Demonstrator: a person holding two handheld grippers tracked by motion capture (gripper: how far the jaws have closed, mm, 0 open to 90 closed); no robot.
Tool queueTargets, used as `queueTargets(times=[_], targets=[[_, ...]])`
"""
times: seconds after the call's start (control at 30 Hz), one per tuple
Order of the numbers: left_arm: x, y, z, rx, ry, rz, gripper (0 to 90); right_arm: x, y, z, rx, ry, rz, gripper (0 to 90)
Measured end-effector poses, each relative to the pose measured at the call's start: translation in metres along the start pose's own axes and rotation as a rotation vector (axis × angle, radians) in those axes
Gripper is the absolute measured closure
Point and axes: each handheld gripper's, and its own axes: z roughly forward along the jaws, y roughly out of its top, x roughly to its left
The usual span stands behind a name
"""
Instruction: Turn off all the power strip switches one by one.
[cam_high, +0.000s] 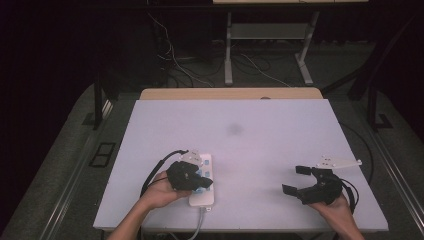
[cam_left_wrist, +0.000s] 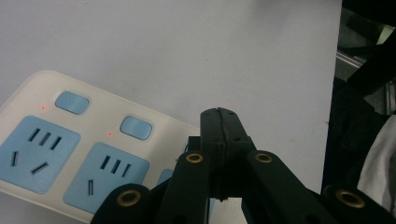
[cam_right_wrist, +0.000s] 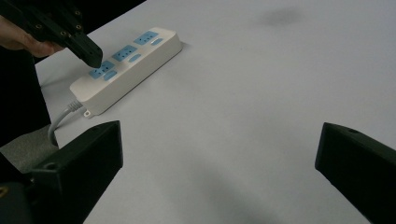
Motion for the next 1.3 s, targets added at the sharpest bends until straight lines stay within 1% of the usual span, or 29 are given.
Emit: queueTargets(times=[0.13, 0.3, 0.47, 0.83, 0.97, 1.1, 1.3], targets=[[-0.001, 0.005, -0.002, 0.002, 0.005, 0.014, 89.4, 0.000, 0.000, 0.000, -0.002, 0.000, 0.000, 0.7], [0.001, 0.010, -0.006, 0.002, 0.016, 0.014, 89.4, 0.000, 0.000, 0.000, 0.000, 0.001, 0.002, 0.7], [0.004, 0.015, -0.012, 0.001, 0.032, 0.024, 89.4, -0.001, 0.000, 0.000, 0.002, 0.001, 0.005, 0.7], [0.012, 0.024, -0.022, -0.006, 0.056, 0.029, 89.4, 0.000, 0.001, 0.000, 0.014, 0.004, 0.025, 0.7], [0.016, 0.027, -0.024, -0.008, 0.064, 0.022, 89.4, 0.000, 0.001, 0.000, 0.019, 0.005, 0.024, 0.7], [0.020, 0.026, -0.023, -0.007, 0.068, 0.011, 89.4, 0.001, 0.001, 0.001, 0.024, 0.005, 0.024, 0.7], [0.024, 0.026, -0.019, 0.002, 0.069, 0.009, 89.4, 0.000, 0.001, 0.001, 0.024, 0.004, 0.025, 0.7]])
